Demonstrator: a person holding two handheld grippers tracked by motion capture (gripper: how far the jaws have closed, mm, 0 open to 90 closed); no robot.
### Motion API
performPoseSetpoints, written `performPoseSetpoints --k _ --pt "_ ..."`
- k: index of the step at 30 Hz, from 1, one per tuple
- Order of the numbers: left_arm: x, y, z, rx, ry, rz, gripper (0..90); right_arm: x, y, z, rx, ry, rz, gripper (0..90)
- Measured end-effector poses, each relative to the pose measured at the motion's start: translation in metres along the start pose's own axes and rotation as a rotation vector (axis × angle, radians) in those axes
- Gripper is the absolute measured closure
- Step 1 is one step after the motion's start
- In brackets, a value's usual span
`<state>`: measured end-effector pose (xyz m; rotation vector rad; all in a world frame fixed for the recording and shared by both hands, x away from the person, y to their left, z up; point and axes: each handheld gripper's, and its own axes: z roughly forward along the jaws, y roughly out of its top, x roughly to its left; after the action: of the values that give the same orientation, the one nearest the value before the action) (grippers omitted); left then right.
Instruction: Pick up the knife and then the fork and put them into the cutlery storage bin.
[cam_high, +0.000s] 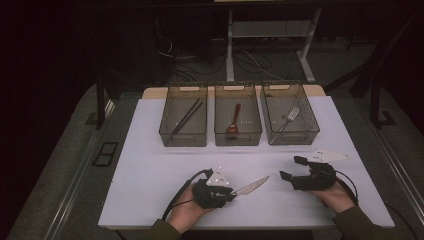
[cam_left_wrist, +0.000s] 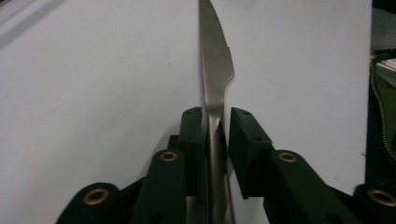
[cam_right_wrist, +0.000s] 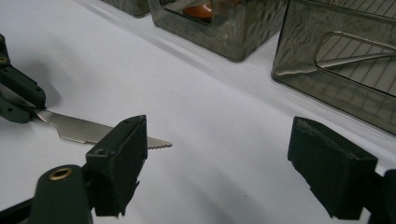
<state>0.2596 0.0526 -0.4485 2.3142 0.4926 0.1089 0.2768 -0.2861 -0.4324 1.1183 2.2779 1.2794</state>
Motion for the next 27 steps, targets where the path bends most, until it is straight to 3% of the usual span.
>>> performPoseSetpoints --k 2,4,15,21,27 --pt "-0.001 0.000 0.001 -0.009 0.004 -0.010 75.9 0.000 0.000 0.000 0.001 0.001 -0.001 19.0" --pt "-0.001 0.000 0.000 0.003 0.008 0.006 78.5 0.000 0.000 0.000 -0.001 0.000 -0.001 19.0" --pt "-0.002 0.002 -0.002 -0.003 0.020 0.009 79.5 -0.001 0.000 0.000 -0.003 -0.002 0.005 19.0" --pt "0.004 0.006 -0.020 -0.099 0.028 -0.056 79.4 -0.002 0.001 -0.002 -0.012 -0.004 0.011 19.0" --pt "0.006 0.012 -0.034 -0.169 0.034 -0.052 79.4 -0.002 0.002 -0.003 -0.014 -0.003 0.013 19.0"
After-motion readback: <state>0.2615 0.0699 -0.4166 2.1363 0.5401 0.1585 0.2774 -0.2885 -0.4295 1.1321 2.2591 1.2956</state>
